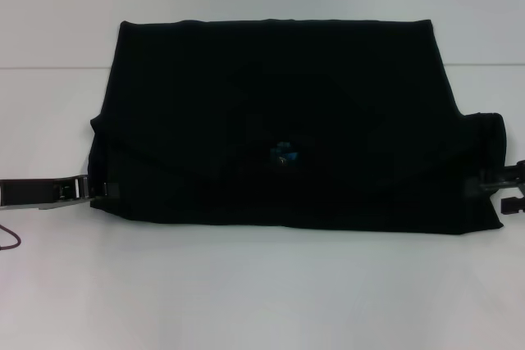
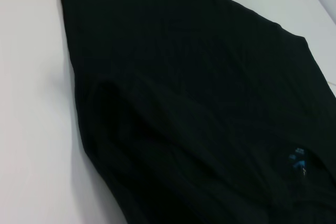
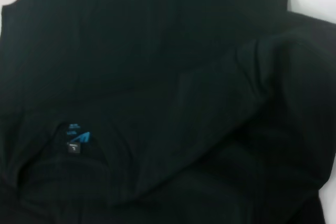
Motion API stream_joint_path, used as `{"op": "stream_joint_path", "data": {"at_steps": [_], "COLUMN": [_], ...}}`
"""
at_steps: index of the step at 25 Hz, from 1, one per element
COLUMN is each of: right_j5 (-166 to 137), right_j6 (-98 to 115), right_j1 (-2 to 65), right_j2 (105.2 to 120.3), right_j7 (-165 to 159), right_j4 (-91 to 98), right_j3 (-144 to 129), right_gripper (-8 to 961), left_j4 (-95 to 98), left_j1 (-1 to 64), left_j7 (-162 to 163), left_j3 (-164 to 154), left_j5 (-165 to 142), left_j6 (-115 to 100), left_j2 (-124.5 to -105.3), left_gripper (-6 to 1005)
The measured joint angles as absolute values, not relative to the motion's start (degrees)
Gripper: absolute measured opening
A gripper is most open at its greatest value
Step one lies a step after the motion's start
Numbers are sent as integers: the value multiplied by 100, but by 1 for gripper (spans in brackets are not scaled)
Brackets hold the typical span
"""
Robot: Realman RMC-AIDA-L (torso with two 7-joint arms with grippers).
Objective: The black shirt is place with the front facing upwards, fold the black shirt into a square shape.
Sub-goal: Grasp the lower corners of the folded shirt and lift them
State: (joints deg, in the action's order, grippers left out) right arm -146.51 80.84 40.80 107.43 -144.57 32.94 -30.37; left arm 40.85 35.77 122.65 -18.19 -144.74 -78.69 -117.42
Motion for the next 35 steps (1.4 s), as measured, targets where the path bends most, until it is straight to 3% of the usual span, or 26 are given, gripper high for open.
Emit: {"op": "stream_joint_path", "data": {"at_steps": [21, 26, 31, 35], "right_j5": [-14626, -14647, -14654, -14656], "right_j6": [7535, 7531, 7485, 7457], "right_j1": [4251, 4282, 4236, 4223], "right_j2": [11017, 11021, 11010, 11007], "right_j7": [-14431, -14470, -14462, -14483], "right_j4": [3134, 3132, 3245, 3265], "right_j3": [-3295, -3363, -3513, -3643], "right_gripper": [919, 848, 663, 593], "left_j4": [4088, 4094, 4096, 4101], "left_j1": [3583, 3585, 3596, 3596], "left_j7": [12234, 12234, 12234, 12234], "left_j3": [-1819, -1820, -1819, -1819], "left_j5": [-14440, -14434, -14427, -14422], "left_j6": [-7885, -7945, -7950, -7962], "left_j2": [-11742, -11742, -11742, -11742], "left_gripper": [40, 39, 39, 39]}}
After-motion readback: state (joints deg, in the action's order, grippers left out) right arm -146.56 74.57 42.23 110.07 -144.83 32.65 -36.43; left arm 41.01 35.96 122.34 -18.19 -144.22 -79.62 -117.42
